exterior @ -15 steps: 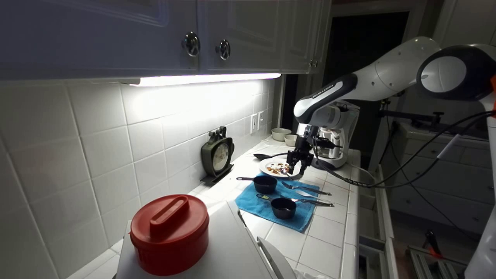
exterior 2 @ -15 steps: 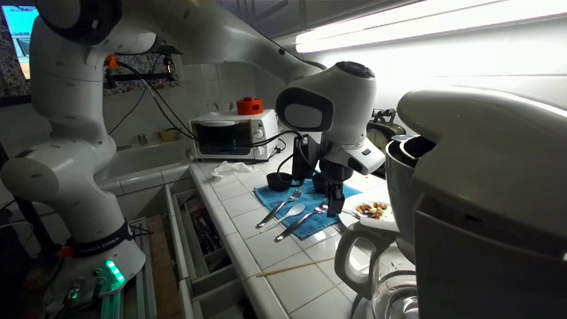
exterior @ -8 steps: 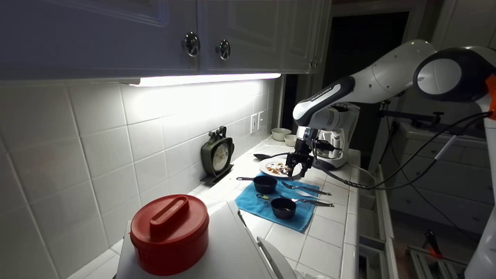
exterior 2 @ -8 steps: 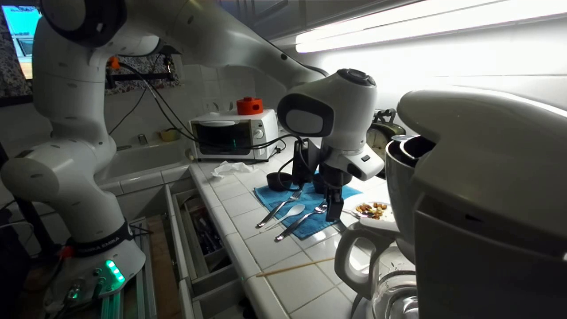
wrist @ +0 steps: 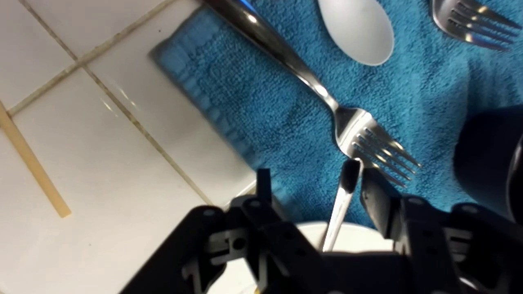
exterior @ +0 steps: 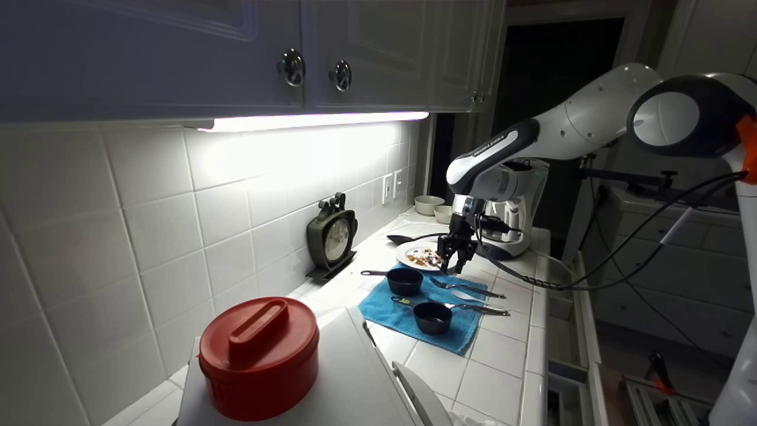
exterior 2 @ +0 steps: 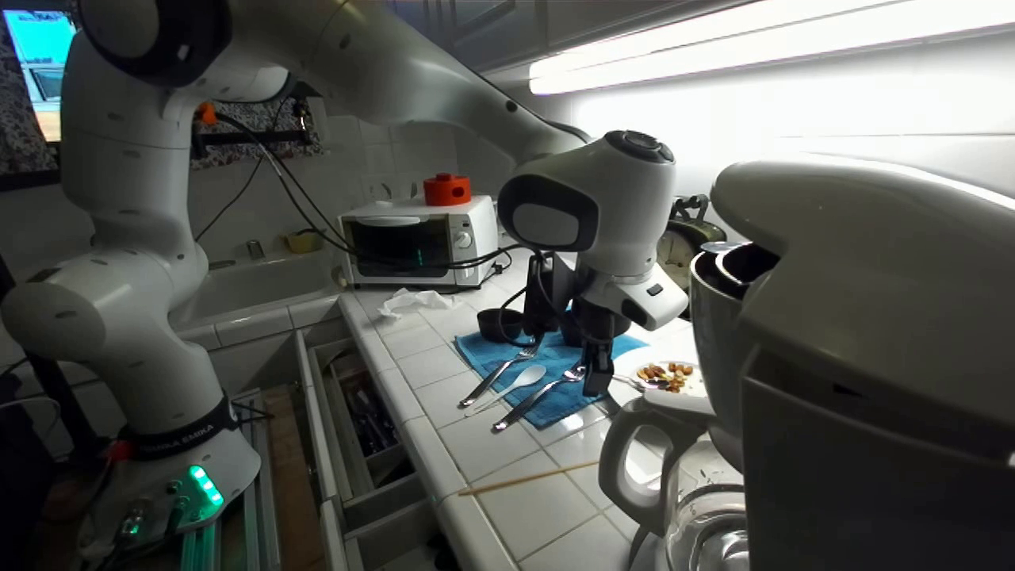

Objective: Use the silver spoon to remove some contents from the white plate and put them on the blue towel.

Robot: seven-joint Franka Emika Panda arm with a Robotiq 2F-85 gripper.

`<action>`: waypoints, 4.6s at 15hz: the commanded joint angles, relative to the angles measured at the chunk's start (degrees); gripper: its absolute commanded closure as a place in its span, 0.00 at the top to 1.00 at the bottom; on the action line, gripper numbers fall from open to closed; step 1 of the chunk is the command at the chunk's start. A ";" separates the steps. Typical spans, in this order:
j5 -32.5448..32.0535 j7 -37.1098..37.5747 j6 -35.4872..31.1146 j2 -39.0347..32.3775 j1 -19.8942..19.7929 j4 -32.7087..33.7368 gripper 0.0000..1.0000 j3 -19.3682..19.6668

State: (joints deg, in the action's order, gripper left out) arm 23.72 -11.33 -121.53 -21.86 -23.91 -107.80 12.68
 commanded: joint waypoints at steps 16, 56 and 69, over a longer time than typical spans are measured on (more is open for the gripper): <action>2.89 0.93 -0.39 -2.55 -0.64 3.00 0.24 -1.27; -8.48 3.42 3.30 -3.95 0.06 9.03 0.05 1.02; -12.85 2.13 3.20 -10.43 0.50 16.79 0.05 -0.41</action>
State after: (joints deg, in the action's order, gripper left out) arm 12.78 -9.18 -119.02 -30.16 -23.46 -94.33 12.83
